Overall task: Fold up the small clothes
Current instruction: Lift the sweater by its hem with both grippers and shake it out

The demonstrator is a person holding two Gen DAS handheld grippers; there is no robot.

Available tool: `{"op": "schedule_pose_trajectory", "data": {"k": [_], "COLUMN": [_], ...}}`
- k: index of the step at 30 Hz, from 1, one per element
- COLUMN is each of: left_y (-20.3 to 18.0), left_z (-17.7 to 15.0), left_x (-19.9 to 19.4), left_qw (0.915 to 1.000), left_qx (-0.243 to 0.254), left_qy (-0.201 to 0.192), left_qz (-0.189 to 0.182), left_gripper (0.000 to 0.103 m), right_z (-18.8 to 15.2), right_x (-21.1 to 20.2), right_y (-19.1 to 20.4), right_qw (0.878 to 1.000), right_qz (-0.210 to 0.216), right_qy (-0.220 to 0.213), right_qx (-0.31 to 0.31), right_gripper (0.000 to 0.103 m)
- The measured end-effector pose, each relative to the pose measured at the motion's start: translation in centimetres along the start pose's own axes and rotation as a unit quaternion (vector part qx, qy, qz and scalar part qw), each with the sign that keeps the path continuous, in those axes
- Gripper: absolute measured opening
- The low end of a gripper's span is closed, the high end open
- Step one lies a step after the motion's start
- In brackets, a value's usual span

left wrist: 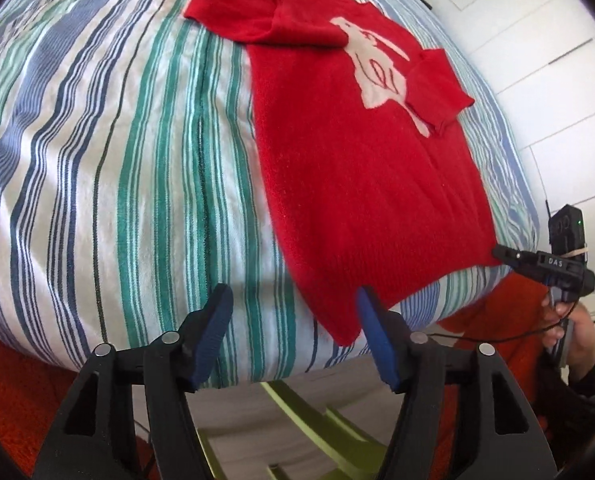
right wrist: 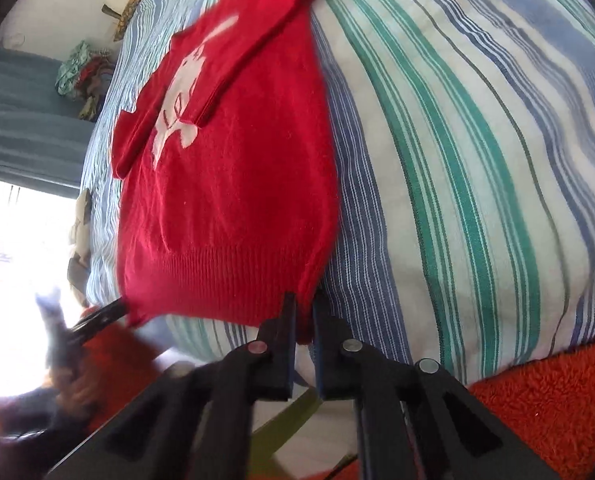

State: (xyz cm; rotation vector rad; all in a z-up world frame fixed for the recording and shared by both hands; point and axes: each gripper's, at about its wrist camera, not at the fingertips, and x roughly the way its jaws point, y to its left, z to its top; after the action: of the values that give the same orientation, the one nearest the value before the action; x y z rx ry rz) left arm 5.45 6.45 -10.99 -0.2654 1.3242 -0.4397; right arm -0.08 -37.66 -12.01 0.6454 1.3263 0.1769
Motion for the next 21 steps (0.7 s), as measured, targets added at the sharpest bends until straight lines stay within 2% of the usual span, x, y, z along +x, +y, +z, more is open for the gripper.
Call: {"op": "schedule_pose_trajectory", "data": {"k": [2,4,5,7,8,10,12,13,16,21], "left_y": [-0.1,-1.3,-2.3,-4.1,-4.5,-4.9,-4.8,-4.7,-3.5,-3.8], "left_z": [-0.3,-0.2,-0.1,0.1,0.1,0.4,0.0,-0.3,-0.9,-1.0], "left_x": [0.7,2.3,3.2,4.9,5.4,4.5,2.2,1.3,1.9,5.1], "left_qw": [0.9997,0.9993,0.9989,0.9972,0.9964,0.9968,0.996,0.9946,0.9918,0.9834], "left_qx": [-0.011,-0.002,0.013,0.039,0.039,0.038,0.058,0.068,0.068,0.091], "left_qy": [0.016,0.036,0.045,0.06,0.067,0.059,0.039,0.033,0.045,0.054], "left_qz": [-0.013,-0.013,-0.007,0.019,0.034,0.037,0.055,0.071,0.098,0.148], "left_gripper": [0.064,0.054,0.047,0.001,0.002,0.002,0.001,0.001,0.001,0.001], "right_z": [-0.1,-0.2,-0.1,0.0,0.1,0.3,0.3,0.2,-0.1,0.8], "right_x": [-0.4,-0.7,-0.5,0.3,1.1,2.4,1.6,0.5,-2.2,1.9], "right_y": [-0.4,-0.8,-0.9,-1.0,-0.8,-0.8,-0.3,0.3,1.5,-0.9], "right_qw": [1.0,0.999,0.999,0.998,0.998,0.999,1.0,1.0,0.995,0.991], "right_qz": [0.017,0.034,0.042,0.049,0.054,0.032,0.014,-0.012,-0.082,-0.122], "right_qy": [-0.006,-0.013,-0.013,-0.01,-0.005,0.013,0.017,0.014,0.006,0.048], "right_qx": [0.009,0.022,0.027,0.032,0.027,0.025,0.016,-0.006,-0.057,-0.04], "right_gripper": [0.033,0.04,0.04,0.04,0.031,0.005,0.004,0.004,0.004,0.003]}}
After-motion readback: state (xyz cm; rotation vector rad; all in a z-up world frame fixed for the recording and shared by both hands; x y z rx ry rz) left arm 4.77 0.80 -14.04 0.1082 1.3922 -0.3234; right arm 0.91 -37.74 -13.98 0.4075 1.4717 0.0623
